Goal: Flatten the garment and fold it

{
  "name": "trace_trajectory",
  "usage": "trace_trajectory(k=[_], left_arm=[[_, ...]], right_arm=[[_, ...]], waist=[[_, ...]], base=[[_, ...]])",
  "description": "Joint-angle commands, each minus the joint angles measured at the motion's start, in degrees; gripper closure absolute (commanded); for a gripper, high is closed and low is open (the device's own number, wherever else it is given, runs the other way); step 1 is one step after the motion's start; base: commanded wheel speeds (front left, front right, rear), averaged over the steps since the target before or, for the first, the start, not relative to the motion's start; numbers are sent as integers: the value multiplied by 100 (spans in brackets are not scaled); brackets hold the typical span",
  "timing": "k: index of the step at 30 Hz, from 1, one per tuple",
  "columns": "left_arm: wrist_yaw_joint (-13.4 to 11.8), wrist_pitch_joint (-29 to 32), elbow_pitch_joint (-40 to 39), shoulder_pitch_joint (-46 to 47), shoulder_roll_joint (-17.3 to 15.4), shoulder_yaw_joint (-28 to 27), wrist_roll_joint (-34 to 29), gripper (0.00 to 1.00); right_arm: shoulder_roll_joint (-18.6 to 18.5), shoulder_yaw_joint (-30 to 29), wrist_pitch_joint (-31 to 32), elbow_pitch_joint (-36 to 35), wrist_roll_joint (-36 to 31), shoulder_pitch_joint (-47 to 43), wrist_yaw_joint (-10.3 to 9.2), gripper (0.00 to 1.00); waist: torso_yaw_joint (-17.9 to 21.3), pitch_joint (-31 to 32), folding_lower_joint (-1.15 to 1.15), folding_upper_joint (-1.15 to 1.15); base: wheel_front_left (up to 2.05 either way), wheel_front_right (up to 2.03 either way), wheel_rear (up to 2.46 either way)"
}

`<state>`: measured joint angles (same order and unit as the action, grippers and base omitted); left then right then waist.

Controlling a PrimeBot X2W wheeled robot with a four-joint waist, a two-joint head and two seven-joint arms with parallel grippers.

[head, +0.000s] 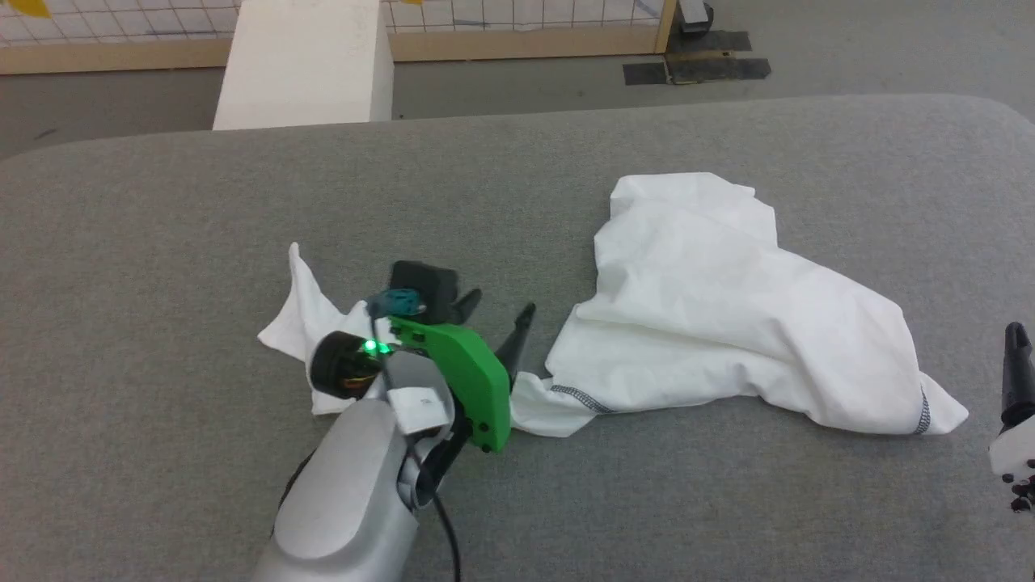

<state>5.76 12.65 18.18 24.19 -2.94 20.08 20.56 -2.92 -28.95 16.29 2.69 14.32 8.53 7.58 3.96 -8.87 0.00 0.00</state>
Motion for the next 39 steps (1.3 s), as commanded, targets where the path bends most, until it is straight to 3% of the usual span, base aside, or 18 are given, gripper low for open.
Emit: trace_trajectory(k=[1,5,12,16,17,18,22,28,33,39], left_arm=[[-3,340,161,202,5,175,54,0],[-22,973,646,640,5,554,61,0],[-16,1315,1145,990,5,1001,418,0],[-135,1609,1473,1023,6,1082,484,0],[-165,1631,1523,1038,6,1090,481,47],[-166,1618,1541,1047,6,1088,499,100],[-141,1267,1431,1072,6,965,806,100],[-482,428,1227,1345,-69,248,1242,100],[-950,-57,1265,1480,-621,-563,1402,100],[-1555,-115,1509,1332,-1396,-1284,1487,100]], right_arm=[[3,42,-74,56,34,36,-9,0],[3,166,-181,201,100,74,-9,0],[3,294,-372,463,137,192,-9,0],[3,347,-477,604,187,229,-9,0],[3,357,-500,631,193,230,-9,0],[4,365,-520,656,197,234,-9,0],[4,402,-584,761,197,243,-9,0],[4,471,-599,807,162,230,-9,0],[4,537,-552,775,135,193,-9,0],[4,670,-506,721,123,174,-9,0]], waist=[[196,-157,0,0],[392,-330,0,0],[644,-585,0,0],[707,-634,0,0],[712,-642,0,0],[713,-646,0,0],[652,-623,0,0],[445,-490,0,0],[260,-361,0,0],[145,-324,0,0]], base=[[0,0,0],[0,0,0],[0,0,0],[0,0,0],[0,0,0],[0,0,0],[0,0,0],[0,0,0],[0,0,0],[0,0,0]])
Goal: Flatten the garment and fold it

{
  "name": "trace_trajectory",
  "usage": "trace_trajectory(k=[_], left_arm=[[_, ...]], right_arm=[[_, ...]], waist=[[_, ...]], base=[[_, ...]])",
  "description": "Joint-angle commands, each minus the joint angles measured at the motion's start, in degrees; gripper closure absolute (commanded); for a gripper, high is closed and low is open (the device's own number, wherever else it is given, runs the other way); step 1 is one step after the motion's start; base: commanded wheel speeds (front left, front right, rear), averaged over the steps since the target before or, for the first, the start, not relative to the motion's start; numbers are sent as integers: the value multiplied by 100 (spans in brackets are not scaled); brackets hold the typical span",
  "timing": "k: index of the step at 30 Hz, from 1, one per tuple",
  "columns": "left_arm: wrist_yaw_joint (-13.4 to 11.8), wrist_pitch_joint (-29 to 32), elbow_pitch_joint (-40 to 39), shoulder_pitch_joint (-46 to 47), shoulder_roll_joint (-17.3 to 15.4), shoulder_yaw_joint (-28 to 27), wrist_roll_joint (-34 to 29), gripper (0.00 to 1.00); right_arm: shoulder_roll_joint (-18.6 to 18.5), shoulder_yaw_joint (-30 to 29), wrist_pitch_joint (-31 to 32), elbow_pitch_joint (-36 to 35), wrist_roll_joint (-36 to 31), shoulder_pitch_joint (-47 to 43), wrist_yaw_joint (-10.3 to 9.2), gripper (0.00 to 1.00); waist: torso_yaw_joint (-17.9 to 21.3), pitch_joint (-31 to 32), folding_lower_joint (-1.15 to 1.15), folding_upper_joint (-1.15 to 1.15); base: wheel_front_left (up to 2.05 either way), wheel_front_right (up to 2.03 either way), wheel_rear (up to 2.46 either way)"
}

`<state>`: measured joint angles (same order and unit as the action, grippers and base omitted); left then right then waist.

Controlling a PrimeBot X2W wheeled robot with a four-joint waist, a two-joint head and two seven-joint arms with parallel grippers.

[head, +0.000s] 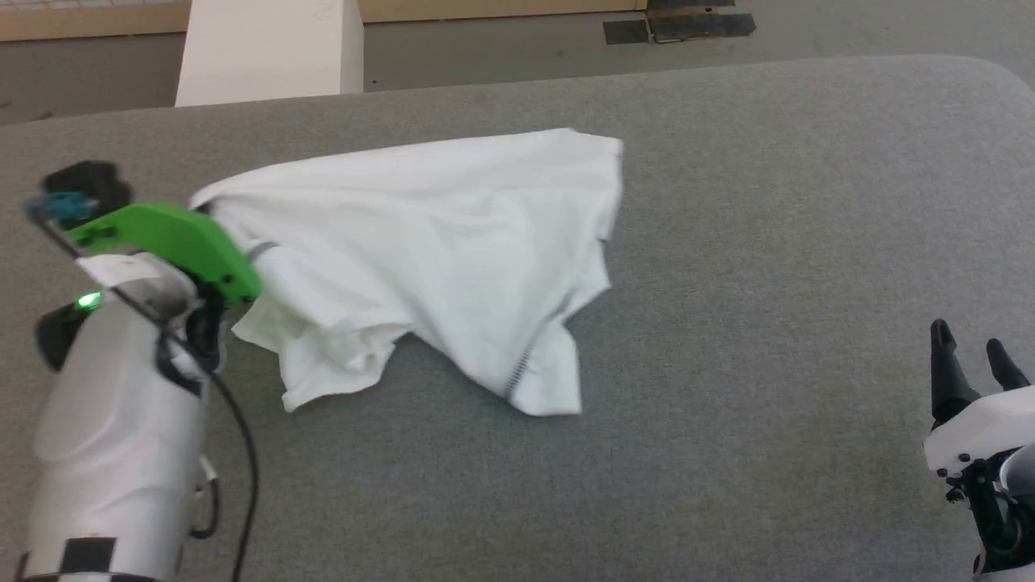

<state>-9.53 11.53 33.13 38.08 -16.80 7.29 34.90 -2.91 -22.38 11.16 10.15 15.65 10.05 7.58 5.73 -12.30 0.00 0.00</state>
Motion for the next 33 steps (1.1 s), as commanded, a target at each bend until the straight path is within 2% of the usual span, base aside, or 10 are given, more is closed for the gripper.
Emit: trace_trajectory(k=[1,2,3,7,11,13,15,19,24,33], left_arm=[[-110,66,86,-117,-82,-82,89,100],[-145,177,152,-174,-112,-113,134,100],[-138,332,171,-265,-141,-139,216,0],[124,-133,-224,-435,-82,-312,400,0],[387,-1407,-965,-977,-169,-463,185,0],[390,-2165,-1345,-1382,-206,-486,-92,0],[316,-2516,-1720,-1807,-163,-433,-414,0],[237,-2644,-2396,-2492,124,-464,-783,0],[308,-2651,-2819,-2833,576,-596,-995,0],[746,-2652,-2660,-2642,1066,-611,-1182,0]], right_arm=[[3,37,13,-34,-12,16,-9,0],[3,59,20,-40,-18,11,-9,0],[3,119,34,-47,-35,8,-9,0],[3,360,68,-77,-40,18,-9,0],[3,892,129,-100,17,125,-9,0],[3,1238,204,-61,17,234,-9,0],[3,1607,317,22,8,405,-9,0],[3,2345,799,420,-180,968,-9,0],[3,2898,1395,1325,-700,1977,-9,0],[3,2948,1608,2821,-1236,3125,-9,0]], waist=[[-47,25,0,0],[-57,30,0,0],[-71,37,0,0],[-100,110,0,0],[-81,196,0,0],[-121,200,0,0],[-205,175,0,0],[-415,51,0,0],[-819,-229,0,0],[-1526,-693,0,0]], base=[[0,0,0],[0,0,0],[0,0,0],[0,0,0],[0,0,0],[0,0,0],[0,0,0],[0,0,0],[0,0,0],[0,0,0]])
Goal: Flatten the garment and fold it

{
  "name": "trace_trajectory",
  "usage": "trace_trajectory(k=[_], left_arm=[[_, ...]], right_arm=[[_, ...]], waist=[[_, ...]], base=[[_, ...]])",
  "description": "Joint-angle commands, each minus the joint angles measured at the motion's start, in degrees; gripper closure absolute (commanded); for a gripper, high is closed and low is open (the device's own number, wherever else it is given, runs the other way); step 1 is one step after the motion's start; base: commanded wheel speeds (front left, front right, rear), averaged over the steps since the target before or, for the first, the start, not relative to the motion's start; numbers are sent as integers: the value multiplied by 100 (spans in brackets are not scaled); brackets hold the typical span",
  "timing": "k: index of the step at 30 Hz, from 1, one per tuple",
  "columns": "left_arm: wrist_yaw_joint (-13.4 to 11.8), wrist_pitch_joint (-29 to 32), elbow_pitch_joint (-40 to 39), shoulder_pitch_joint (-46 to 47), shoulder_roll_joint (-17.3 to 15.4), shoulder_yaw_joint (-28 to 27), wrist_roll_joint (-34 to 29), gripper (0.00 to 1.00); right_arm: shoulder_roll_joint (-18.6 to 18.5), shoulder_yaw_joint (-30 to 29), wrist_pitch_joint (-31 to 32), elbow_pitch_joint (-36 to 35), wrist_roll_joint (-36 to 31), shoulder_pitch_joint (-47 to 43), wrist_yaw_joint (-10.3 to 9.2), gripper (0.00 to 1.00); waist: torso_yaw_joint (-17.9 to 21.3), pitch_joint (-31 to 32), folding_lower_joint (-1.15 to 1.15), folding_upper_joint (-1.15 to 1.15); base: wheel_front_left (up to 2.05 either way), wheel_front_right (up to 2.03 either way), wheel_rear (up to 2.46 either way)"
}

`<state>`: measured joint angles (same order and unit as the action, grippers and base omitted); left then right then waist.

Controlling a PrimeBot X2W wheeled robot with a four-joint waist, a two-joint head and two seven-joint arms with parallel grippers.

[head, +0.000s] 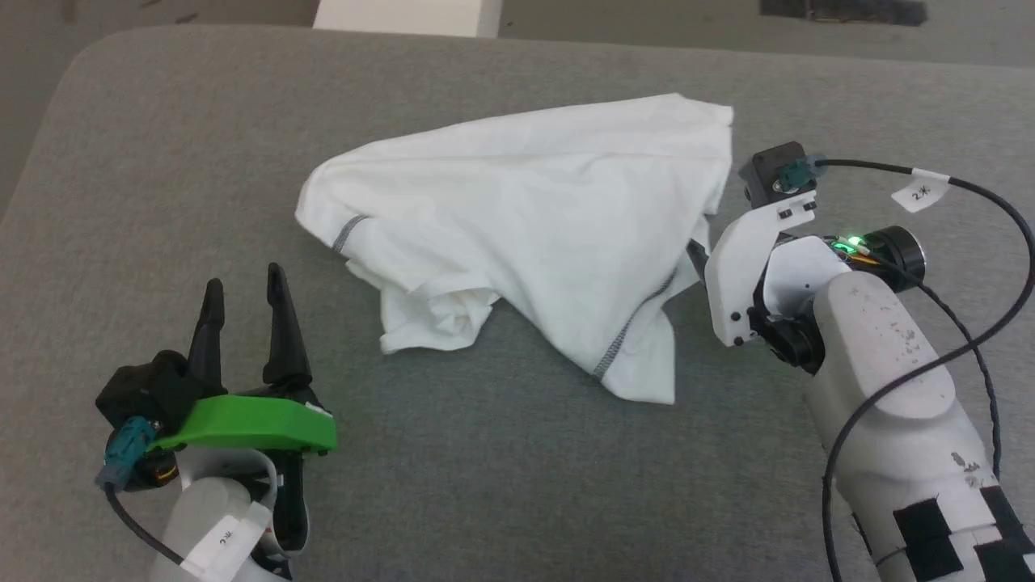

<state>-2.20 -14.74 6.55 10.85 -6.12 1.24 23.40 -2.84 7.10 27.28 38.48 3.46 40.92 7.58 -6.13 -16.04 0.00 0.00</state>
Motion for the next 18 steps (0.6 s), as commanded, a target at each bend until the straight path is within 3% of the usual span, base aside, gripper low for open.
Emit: trace_trajectory(k=[1,6,7,8,9,13,18], left_arm=[[51,-25,38,101,26,-12,-44,0],[189,-25,172,153,126,-72,-136,0],[211,-25,196,146,143,-97,-145,0],[222,-25,216,137,156,-119,-157,0],[236,-25,238,130,172,-142,-169,0],[297,-26,293,109,223,-195,-198,0],[355,-26,242,-26,259,-310,-271,0]], right_arm=[[-4,8,-2,134,-70,113,-9,0],[-4,197,111,761,-162,238,-9,0],[-4,216,136,855,-88,244,-9,58],[-4,267,101,891,-27,254,-9,67],[-4,303,23,907,87,264,-9,100],[-107,208,-381,735,400,156,-9,100],[-964,-294,-559,35,896,-387,-9,100]], waist=[[-386,-360,0,0],[-471,-409,0,0],[-455,-393,0,0],[-432,-371,0,0],[-405,-338,0,0],[-300,-148,0,0],[-33,119,0,0]], base=[[0,0,0],[0,0,0],[0,0,0],[0,0,0],[0,0,0],[0,0,0],[0,0,0]])
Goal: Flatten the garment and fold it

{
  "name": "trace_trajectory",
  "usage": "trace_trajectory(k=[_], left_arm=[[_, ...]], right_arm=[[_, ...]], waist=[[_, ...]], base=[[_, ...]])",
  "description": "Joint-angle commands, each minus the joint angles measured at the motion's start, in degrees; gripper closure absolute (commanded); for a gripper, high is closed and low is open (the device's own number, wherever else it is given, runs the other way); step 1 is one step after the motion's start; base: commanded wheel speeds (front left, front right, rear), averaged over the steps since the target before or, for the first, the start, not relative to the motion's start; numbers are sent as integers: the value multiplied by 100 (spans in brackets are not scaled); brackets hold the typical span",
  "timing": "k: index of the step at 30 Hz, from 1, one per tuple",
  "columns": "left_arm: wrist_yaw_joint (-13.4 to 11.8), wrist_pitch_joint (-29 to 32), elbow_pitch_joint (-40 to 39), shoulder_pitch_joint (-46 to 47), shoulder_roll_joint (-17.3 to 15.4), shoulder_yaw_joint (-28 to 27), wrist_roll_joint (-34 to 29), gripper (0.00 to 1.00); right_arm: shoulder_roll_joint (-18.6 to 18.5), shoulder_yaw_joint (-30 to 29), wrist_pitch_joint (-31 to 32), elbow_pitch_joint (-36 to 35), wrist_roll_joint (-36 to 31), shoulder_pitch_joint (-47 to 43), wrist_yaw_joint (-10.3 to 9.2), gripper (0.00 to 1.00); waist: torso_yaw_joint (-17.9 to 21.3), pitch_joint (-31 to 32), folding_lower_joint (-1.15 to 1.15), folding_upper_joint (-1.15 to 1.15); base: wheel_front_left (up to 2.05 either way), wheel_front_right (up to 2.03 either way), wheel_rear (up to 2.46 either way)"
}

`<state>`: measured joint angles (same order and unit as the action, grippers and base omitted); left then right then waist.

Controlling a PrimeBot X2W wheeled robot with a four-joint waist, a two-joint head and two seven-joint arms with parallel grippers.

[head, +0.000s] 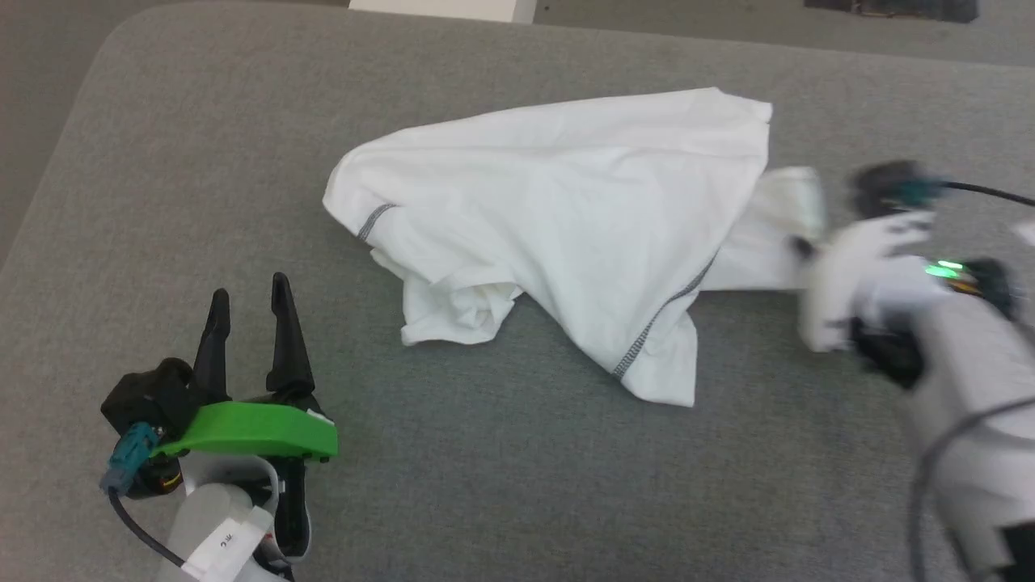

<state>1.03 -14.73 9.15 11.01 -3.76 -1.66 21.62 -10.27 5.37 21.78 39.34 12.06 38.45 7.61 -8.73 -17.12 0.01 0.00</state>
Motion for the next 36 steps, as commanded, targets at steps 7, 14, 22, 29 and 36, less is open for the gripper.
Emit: trace_trajectory(k=[7,14,22,29,36], left_arm=[[60,-27,-1,-221,65,23,-154,0],[75,-27,88,-203,78,114,-179,0],[107,-27,232,-301,81,150,-213,0],[111,-27,270,-349,84,237,-199,0],[102,-27,297,-280,85,331,-156,0]], right_arm=[[-1257,-2393,664,-1024,-226,-1389,-12,100],[-982,-4298,642,-1562,-1076,-1862,-12,100],[-116,-4112,-4,-2650,-1222,-1863,-12,0],[445,-2080,297,-3579,-588,-2456,-12,0],[253,-233,1458,-3337,-183,-2774,-12,0]], waist=[[558,435,-1,0],[644,511,-1,0],[679,707,-1,0],[627,793,-1,0],[507,722,-1,0]], base=[[0,0,0],[0,0,0],[0,0,0],[0,0,0],[0,0,0]])
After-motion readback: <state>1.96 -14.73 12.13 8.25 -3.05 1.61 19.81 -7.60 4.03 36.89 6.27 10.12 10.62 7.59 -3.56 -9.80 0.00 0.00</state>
